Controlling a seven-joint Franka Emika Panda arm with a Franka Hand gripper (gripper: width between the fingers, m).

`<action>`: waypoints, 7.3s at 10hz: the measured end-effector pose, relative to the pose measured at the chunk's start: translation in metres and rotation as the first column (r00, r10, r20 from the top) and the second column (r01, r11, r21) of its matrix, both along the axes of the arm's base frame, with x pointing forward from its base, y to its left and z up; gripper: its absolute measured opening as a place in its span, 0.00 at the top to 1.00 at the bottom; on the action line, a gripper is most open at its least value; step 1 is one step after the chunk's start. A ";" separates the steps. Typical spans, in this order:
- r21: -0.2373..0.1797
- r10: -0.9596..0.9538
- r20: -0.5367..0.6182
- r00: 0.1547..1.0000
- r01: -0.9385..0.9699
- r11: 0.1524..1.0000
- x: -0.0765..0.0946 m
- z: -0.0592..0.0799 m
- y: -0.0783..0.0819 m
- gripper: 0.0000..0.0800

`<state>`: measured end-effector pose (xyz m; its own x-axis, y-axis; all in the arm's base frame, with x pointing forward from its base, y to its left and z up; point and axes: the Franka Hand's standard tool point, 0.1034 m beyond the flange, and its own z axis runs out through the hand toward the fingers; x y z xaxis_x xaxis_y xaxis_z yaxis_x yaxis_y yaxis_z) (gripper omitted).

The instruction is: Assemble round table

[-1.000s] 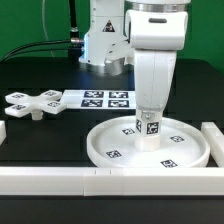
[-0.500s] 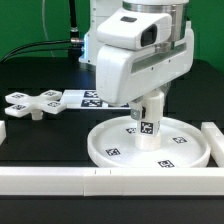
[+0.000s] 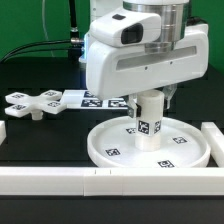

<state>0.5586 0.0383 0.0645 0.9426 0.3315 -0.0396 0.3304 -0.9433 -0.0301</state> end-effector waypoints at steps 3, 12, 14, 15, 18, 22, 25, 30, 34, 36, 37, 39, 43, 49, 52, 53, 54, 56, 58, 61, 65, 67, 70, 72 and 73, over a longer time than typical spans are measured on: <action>-0.010 -0.457 -0.010 0.889 0.457 0.889 -0.001 0.000 0.001 0.49; -0.007 -0.990 -0.074 0.124 0.992 0.124 0.001 -0.001 0.004 0.49; 0.000 -0.998 -0.062 0.020 1.000 0.020 0.004 -0.001 0.004 0.49; -0.003 -0.997 -0.071 -0.021 1.000 -0.021 0.004 -0.001 0.004 0.49; -0.019 -0.974 -0.083 -0.210 0.978 -0.209 0.005 0.000 0.003 0.49; -0.027 -0.747 -0.166 -0.644 0.760 -0.649 0.005 -0.001 0.003 0.49; -0.017 -0.787 -0.164 -0.595 0.799 -0.600 0.005 -0.002 0.003 0.23; 0.017 -0.971 -0.135 -0.196 0.980 -0.200 0.008 0.000 0.006 0.19; 0.077 -0.921 -0.099 0.377 0.926 0.370 0.003 0.001 0.013 0.19; 0.083 -0.862 -0.061 0.503 0.863 0.498 -0.012 0.008 0.031 0.19; 0.085 -0.845 -0.058 0.532 0.846 0.527 -0.011 0.007 0.028 0.19; 0.084 -0.847 -0.059 0.528 0.848 0.523 -0.011 0.006 0.029 0.19; 0.113 -0.594 -0.003 0.805 0.590 0.799 -0.046 0.017 0.009 0.19; 0.077 -0.463 0.000 0.887 0.461 0.884 -0.066 0.008 -0.028 0.19; 0.035 -0.326 0.024 0.945 0.325 0.945 -0.086 0.012 -0.089 0.19; 0.034 -0.353 0.021 0.935 0.352 0.935 -0.085 0.011 -0.086 0.19; 0.034 -0.344 0.020 0.939 0.343 0.939 -0.084 0.011 -0.082 0.19; 0.033 -0.347 0.019 0.938 0.346 0.938 -0.085 0.010 -0.084 0.19; 0.002 -0.308 0.018 0.951 0.308 0.952 -0.089 0.010 -0.100 0.19; -0.016 -0.182 0.035 0.983 0.183 0.983 -0.107 0.006 -0.159 0.19; -0.020 -0.137 0.030 0.990 0.138 0.990 -0.109 0.004 -0.163 0.19; -0.026 -0.078 0.011 0.997 0.078 0.997 -0.116 -0.004 -0.197 0.19; -0.003 -0.094 -0.031 0.995 0.094 0.996 -0.125 -0.005 -0.209 0.19; -0.003 -0.095 -0.033 0.995 0.095 0.996 -0.125 -0.005 -0.209 0.19; 0.014 -0.087 -0.055 0.995 0.088 0.996 -0.129 -0.006 -0.209 0.19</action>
Offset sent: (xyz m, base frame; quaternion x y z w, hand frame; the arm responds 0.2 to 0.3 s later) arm -0.0106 0.0079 0.0000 -0.0061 -0.0079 0.3356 0.9420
